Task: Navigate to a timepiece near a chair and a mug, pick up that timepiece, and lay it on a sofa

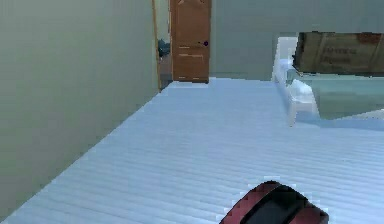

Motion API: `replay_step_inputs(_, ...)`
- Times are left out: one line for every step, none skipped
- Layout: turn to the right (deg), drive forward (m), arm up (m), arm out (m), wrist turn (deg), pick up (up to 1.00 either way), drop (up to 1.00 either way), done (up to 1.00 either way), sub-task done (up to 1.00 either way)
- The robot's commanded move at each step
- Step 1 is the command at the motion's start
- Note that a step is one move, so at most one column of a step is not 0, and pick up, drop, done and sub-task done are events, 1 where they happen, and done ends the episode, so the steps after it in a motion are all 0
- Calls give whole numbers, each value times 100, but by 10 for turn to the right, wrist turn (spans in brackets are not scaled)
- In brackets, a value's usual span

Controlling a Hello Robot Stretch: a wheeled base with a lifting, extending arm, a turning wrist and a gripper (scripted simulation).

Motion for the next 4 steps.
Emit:
replay_step_inputs(0, 100, 0, 0, 0, 0, 0, 0, 0)
replay_step_inputs(30, 0, 0, 0, 0, 0, 0, 0, 0)
replay_step_inputs(0, 100, 0, 0, 0, 0, 0, 0, 0)
replay_step_inputs(0, 100, 0, 0, 0, 0, 0, 0, 0)
